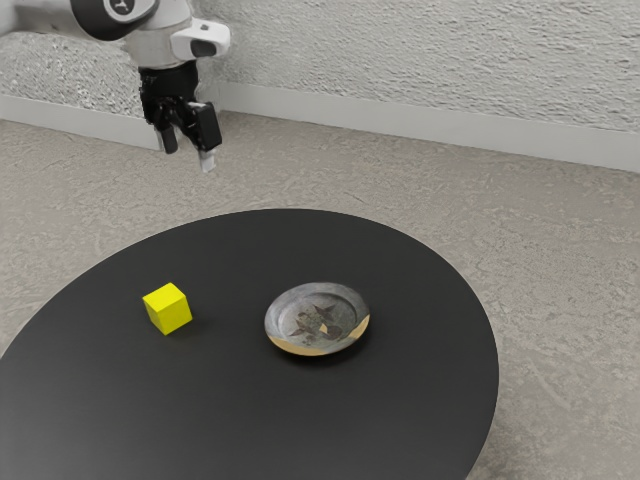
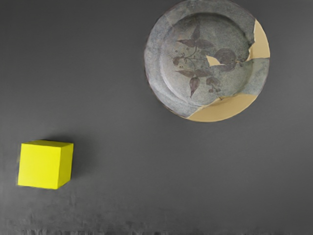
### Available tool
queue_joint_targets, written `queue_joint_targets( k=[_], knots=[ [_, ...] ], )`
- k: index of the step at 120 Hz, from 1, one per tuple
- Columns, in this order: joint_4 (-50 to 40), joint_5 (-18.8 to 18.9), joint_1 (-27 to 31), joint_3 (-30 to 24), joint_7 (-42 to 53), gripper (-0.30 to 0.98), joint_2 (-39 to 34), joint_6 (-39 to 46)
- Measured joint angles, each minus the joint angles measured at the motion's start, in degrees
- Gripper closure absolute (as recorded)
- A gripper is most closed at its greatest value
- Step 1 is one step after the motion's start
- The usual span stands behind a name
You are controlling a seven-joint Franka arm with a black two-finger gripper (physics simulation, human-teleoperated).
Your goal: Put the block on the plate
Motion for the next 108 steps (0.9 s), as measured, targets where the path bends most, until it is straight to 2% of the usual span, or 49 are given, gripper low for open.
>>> queue_joint_targets(
  k=[20, 37, 49, 56, 75, 108],
  knots=[
    [0.39, -0.49, 1.04, 0.02, -5.0, 0.0, 1.11, -1.54],
    [0.67, -0.63, -4.15, 0.12, -8.29, 0.0, 2.11, -2.23],
    [0.53, -0.14, -8.13, 2.19, -8.73, 0.0, 3.06, -1.73],
    [0.35, -0.64, -8.74, 5.36, -7.12, 0.0, 4.86, -0.41],
    [0.28, -3.44, -5.36, 13.45, 0.95, 0.0, 12.93, 5.72],
    [0.55, -7.43, -5.23, 17.71, 14.78, 0.0, 23.08, 14.5]
  ],
)
